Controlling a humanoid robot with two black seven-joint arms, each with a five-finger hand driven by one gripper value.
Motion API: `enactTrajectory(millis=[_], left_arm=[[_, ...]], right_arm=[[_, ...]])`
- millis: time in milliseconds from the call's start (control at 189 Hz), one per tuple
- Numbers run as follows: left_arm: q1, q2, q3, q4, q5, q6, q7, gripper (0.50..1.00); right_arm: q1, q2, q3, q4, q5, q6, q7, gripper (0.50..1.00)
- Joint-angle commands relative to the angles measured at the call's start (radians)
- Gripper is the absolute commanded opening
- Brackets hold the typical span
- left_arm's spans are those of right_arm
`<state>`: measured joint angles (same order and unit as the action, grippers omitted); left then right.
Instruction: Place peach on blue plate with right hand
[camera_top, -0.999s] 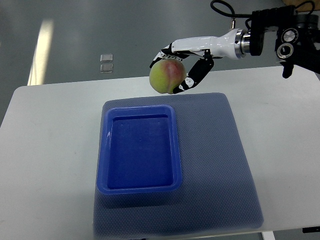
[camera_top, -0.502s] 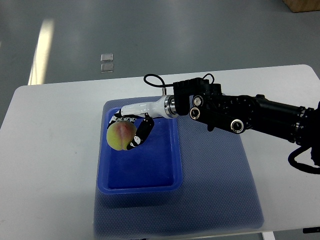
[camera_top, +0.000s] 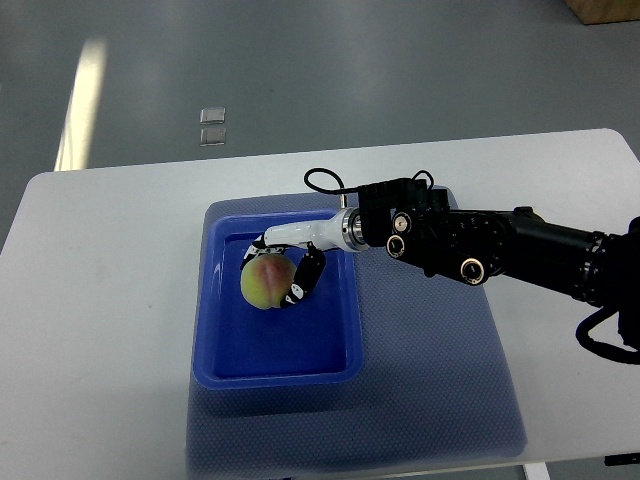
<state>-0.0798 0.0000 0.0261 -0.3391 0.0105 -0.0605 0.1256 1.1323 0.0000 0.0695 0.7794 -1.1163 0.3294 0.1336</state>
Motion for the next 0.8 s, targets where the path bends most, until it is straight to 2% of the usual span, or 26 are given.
enactTrajectory(millis=[0, 169, 174, 275, 322, 328, 370, 423, 433, 629, 682, 687, 793], left_arm=[[0.000, 0.000, 0.000, 0.000, -0.001, 0.001, 0.000, 1.000], [0.000, 0.000, 0.000, 0.002, -0.001, 0.001, 0.002, 1.000], [0.000, 0.000, 0.000, 0.002, -0.001, 0.001, 0.002, 1.000], [0.000, 0.000, 0.000, 0.002, -0.001, -0.001, 0.002, 1.000], [0.000, 0.000, 0.000, 0.002, -0.001, -0.001, 0.002, 1.000], [0.000, 0.000, 0.000, 0.002, -0.001, -0.001, 0.002, 1.000], [0.000, 0.000, 0.000, 0.002, -0.001, 0.001, 0.002, 1.000], [0.000, 0.000, 0.000, 0.002, -0.001, 0.001, 0.002, 1.000], [0.000, 0.000, 0.000, 0.002, -0.001, 0.001, 0.002, 1.000], [0.000, 0.000, 0.001, 0.000, 0.002, 0.001, 0.003, 1.000], [0.000, 0.000, 0.001, 0.000, 0.002, 0.001, 0.003, 1.000], [0.000, 0.000, 0.001, 0.000, 0.002, 0.001, 0.005, 1.000], [0.000, 0.000, 0.001, 0.000, 0.000, 0.001, 0.005, 1.000]], right_arm=[[0.004, 0.000, 0.004, 0.001, 0.001, 0.008, 0.003, 0.930], [0.020, -0.005, 0.018, 0.014, 0.012, 0.014, 0.005, 0.930], [0.053, -0.037, 0.026, 0.024, 0.021, 0.014, 0.005, 0.930], [0.096, -0.106, 0.098, 0.050, 0.033, 0.017, 0.006, 0.930], [0.096, -0.106, 0.098, 0.050, 0.033, 0.017, 0.006, 0.930], [0.098, -0.153, 0.166, 0.063, 0.050, 0.029, 0.006, 0.930], [0.090, -0.189, 0.231, 0.069, 0.075, 0.042, 0.009, 0.930], [0.090, -0.189, 0.231, 0.069, 0.075, 0.042, 0.009, 0.930], [0.067, -0.213, 0.346, 0.069, 0.134, 0.039, 0.009, 0.930], [-0.167, -0.209, 0.716, 0.063, 0.345, 0.028, 0.011, 0.930], [-0.167, -0.209, 0.716, 0.063, 0.345, 0.028, 0.011, 0.930], [-0.231, -0.206, 0.812, 0.057, 0.404, 0.023, 0.012, 0.930], [-0.331, -0.161, 0.966, 0.031, 0.546, 0.002, 0.012, 0.930]])
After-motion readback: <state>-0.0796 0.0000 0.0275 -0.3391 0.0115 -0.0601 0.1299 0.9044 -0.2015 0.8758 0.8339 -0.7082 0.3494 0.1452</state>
